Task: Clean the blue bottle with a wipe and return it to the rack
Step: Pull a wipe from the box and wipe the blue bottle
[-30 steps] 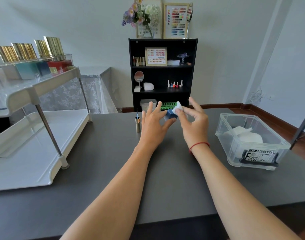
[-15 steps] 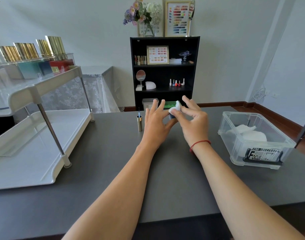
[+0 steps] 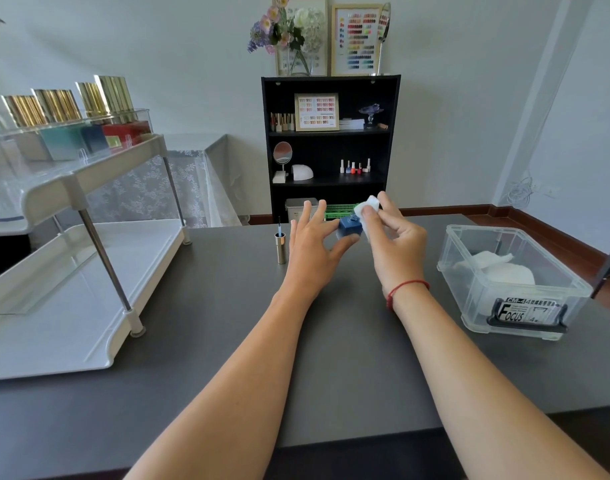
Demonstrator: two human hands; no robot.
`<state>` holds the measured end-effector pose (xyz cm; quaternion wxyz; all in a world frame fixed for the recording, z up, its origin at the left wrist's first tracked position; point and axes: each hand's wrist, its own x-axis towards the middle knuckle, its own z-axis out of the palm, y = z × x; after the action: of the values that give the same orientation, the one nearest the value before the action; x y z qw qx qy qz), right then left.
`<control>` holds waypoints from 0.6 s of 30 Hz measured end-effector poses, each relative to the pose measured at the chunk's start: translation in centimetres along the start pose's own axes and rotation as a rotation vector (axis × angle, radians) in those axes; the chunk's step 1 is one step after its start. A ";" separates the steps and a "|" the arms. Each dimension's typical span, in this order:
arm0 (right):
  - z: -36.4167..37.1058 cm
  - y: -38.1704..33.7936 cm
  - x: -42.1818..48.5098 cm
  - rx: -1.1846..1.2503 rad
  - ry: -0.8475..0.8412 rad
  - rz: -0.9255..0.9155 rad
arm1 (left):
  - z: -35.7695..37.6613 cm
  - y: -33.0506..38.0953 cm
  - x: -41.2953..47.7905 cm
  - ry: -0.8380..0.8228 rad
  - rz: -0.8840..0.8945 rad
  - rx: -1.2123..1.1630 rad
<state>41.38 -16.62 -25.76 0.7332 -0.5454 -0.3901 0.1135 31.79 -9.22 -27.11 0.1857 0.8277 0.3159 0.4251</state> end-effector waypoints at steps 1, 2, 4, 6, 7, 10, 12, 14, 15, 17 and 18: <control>0.0 0.0 0.0 0.016 -0.005 0.012 | 0.0 0.1 0.0 -0.004 0.008 0.008; 0.1 0.1 -0.1 0.012 -0.014 0.016 | 0.1 0.1 0.0 -0.006 0.015 0.011; 0.2 0.1 -0.2 -0.025 -0.042 0.013 | 0.1 0.2 -0.1 -0.003 0.028 0.008; 0.2 0.0 -0.3 -0.076 -0.069 0.010 | 0.0 0.1 -0.1 0.003 0.038 0.009; 0.2 -0.1 -0.3 -0.109 -0.085 0.003 | 0.0 0.1 -0.2 0.008 0.041 0.008; 0.2 -0.1 -0.5 -0.213 -0.138 -0.055 | -0.1 0.1 -0.3 0.018 0.041 -0.004; 0.2 -0.1 -0.5 -0.262 -0.151 -0.093 | -0.1 0.2 -0.3 0.018 0.047 0.002; 0.1 -0.2 -0.5 -0.303 -0.163 -0.115 | -0.1 0.2 -0.4 0.022 0.055 0.031; 0.1 -0.3 -0.5 -0.317 -0.171 -0.120 | -0.1 0.2 -0.4 0.030 0.060 0.061; 0.1 -0.3 -0.5 -0.339 -0.184 -0.127 | 0.0 0.0 -0.5 0.052 0.067 0.125; 0.1 -0.3 -0.6 -0.349 -0.187 -0.131 | 0.1 0.0 -0.5 0.060 0.071 0.146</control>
<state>40.84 -16.99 -25.69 0.5941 -0.6246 -0.5047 0.0461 31.60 -9.54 -27.47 0.1001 0.8366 0.3221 0.4316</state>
